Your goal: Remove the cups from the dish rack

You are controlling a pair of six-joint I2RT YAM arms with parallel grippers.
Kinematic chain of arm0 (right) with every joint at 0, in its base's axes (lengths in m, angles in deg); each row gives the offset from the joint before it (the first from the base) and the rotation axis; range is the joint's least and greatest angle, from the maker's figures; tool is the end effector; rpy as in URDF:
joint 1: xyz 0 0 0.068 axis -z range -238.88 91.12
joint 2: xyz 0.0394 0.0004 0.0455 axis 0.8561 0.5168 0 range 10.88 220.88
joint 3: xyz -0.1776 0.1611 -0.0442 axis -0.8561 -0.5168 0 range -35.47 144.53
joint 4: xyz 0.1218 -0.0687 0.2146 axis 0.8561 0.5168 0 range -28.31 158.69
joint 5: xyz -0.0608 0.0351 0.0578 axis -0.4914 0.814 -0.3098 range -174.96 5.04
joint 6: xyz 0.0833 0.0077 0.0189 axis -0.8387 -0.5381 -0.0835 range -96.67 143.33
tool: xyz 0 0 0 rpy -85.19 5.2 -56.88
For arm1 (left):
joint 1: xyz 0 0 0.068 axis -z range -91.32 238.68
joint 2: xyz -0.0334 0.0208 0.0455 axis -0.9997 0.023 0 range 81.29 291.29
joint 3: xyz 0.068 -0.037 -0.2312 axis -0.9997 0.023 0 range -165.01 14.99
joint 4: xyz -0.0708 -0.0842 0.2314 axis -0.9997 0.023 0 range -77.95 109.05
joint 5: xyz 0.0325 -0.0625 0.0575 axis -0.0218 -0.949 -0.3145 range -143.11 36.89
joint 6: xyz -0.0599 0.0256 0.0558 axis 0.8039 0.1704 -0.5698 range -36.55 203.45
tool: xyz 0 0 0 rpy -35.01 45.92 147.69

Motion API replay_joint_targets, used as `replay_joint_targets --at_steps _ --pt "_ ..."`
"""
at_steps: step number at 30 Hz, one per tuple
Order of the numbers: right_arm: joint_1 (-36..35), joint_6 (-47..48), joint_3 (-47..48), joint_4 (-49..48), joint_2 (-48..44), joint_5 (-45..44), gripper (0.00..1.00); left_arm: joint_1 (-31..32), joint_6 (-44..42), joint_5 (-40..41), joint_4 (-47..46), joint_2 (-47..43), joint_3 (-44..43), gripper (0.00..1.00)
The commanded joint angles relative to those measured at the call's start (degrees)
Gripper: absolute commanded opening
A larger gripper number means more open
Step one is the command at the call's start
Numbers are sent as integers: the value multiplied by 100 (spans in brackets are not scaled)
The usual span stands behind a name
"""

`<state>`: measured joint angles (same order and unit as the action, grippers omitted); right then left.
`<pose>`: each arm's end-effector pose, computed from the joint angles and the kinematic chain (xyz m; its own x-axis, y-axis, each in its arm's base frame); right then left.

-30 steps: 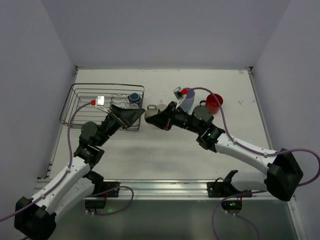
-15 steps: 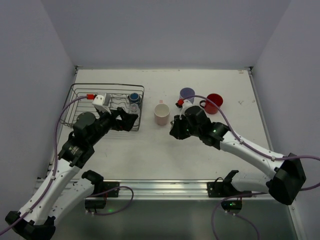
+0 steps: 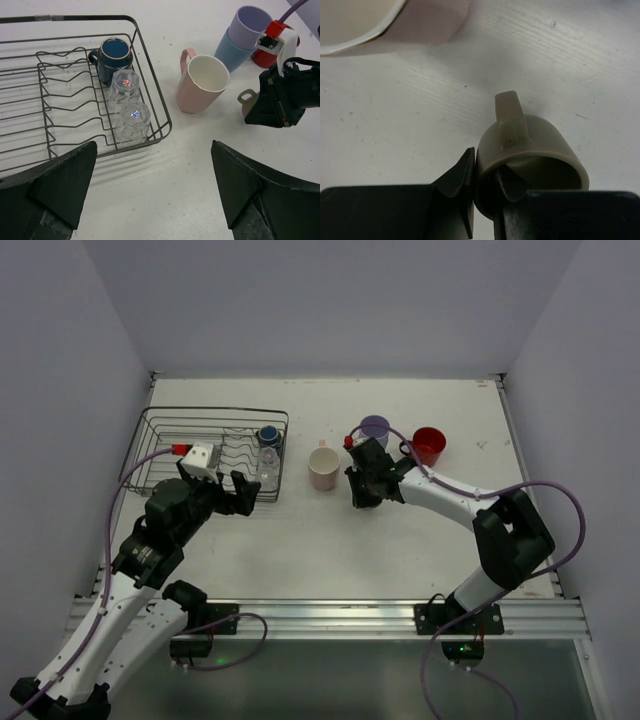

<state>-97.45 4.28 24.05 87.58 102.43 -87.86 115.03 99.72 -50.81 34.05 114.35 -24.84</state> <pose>0.2686 0.2092 0.1446 -0.8225 -0.2389 -0.5161 -0.3525 0.9263 0.1329 0.1796 -0.0856 0.2896 -0.3405 -0.1438 -0.9292 0.3264 0.9087 -0.2602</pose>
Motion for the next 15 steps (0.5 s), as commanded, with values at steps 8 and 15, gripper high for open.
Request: replay_joint_targets --at_steps 8,15 --pt "253 367 507 -409 715 0 8 2 -221 -152 -3 157 37 100" --pt "244 411 578 -304 435 53 39 2 -248 164 164 596 -314 100"
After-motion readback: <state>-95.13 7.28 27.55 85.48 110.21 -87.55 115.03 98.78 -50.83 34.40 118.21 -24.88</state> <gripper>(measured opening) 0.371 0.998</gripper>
